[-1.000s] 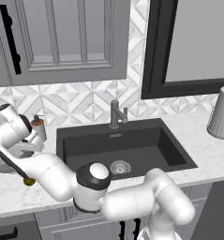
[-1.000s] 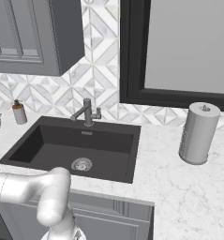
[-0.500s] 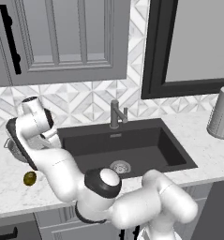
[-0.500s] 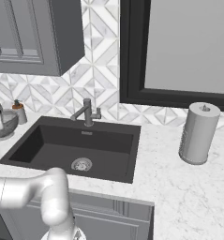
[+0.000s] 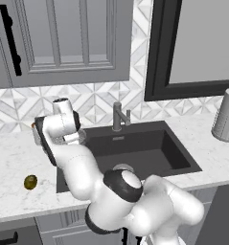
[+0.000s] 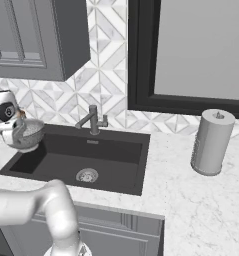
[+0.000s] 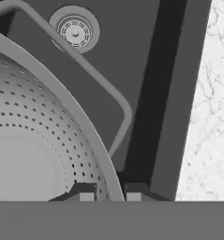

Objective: Put the colander in the sink, put the kiwi in the colander, and turn on the sink faucet and pour water over the colander.

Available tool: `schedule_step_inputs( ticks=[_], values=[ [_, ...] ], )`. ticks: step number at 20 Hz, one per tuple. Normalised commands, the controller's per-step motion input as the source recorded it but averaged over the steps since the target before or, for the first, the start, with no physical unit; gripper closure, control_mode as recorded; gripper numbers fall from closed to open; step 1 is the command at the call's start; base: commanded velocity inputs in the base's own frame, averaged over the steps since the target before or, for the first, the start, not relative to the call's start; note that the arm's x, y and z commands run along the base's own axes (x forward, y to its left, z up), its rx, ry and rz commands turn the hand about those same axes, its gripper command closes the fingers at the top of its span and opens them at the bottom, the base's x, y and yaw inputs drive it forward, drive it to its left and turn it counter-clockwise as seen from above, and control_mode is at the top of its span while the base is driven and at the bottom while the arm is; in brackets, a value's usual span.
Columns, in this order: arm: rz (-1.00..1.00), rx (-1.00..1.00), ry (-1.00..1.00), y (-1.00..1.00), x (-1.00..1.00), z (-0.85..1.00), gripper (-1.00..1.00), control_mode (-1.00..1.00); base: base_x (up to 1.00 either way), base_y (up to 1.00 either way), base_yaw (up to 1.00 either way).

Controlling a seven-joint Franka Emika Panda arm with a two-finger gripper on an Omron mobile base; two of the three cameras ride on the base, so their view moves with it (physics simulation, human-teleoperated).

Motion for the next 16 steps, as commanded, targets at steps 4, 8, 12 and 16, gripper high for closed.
schedule_step_inputs(
  ticks=[4,8,12,16],
  values=[
    [-0.58,0.00,0.00,-0.67,-0.08,0.00,1.00,-1.00,0.00,0.00,0.00],
    [-0.58,0.00,0.00,-0.61,-0.03,-0.04,1.00,-1.00,0.00,0.00,0.00],
    [-0.51,0.00,0.00,-0.56,-0.03,-0.09,1.00,-1.00,0.00,0.00,0.00],
    [-0.30,0.00,0.00,-0.33,0.00,-0.25,1.00,-1.00,0.00,0.00,0.00]
  ],
)
